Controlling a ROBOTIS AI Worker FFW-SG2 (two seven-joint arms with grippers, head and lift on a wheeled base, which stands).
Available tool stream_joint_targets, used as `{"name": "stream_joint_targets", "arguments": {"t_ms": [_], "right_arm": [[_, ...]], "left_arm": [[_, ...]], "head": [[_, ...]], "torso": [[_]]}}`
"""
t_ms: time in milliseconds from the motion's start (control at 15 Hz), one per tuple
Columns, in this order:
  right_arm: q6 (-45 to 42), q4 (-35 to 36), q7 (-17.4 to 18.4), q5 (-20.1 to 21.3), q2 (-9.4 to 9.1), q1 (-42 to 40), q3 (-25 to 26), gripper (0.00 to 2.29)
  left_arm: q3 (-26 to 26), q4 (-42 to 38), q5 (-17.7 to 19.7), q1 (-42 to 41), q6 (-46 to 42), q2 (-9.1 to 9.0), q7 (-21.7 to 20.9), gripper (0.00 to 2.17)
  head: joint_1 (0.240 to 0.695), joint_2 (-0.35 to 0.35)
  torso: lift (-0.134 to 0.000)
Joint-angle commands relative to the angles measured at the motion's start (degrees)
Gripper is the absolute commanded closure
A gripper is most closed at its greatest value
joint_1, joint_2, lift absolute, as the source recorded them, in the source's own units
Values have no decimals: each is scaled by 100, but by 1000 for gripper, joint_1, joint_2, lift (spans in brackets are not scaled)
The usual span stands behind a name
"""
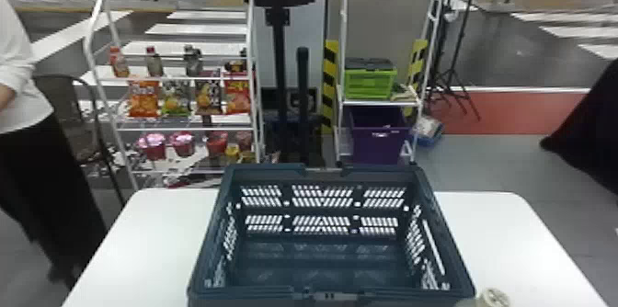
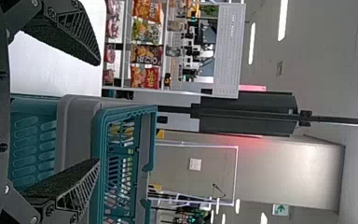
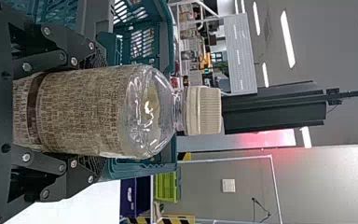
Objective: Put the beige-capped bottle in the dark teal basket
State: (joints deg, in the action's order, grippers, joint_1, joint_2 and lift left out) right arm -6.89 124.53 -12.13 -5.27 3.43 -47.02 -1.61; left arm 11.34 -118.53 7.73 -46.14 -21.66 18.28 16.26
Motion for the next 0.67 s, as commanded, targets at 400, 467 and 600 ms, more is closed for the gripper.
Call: {"name": "stream_joint_targets", "arguments": {"t_ms": [400, 467, 600], "right_arm": [[0, 19, 0, 0, 0, -9, -6, 2165], [0, 28, 0, 0, 0, -9, -6, 2165], [0, 115, 9, 0, 0, 0, 3, 2165]], "left_arm": [[9, -21, -9, -18, 0, 9, 0, 154], [9, -21, -9, -18, 0, 9, 0, 154], [0, -30, -9, -18, 0, 9, 0, 154]], "head": [[499, 0], [499, 0], [499, 0]], "torso": [[0], [0], [0]]}}
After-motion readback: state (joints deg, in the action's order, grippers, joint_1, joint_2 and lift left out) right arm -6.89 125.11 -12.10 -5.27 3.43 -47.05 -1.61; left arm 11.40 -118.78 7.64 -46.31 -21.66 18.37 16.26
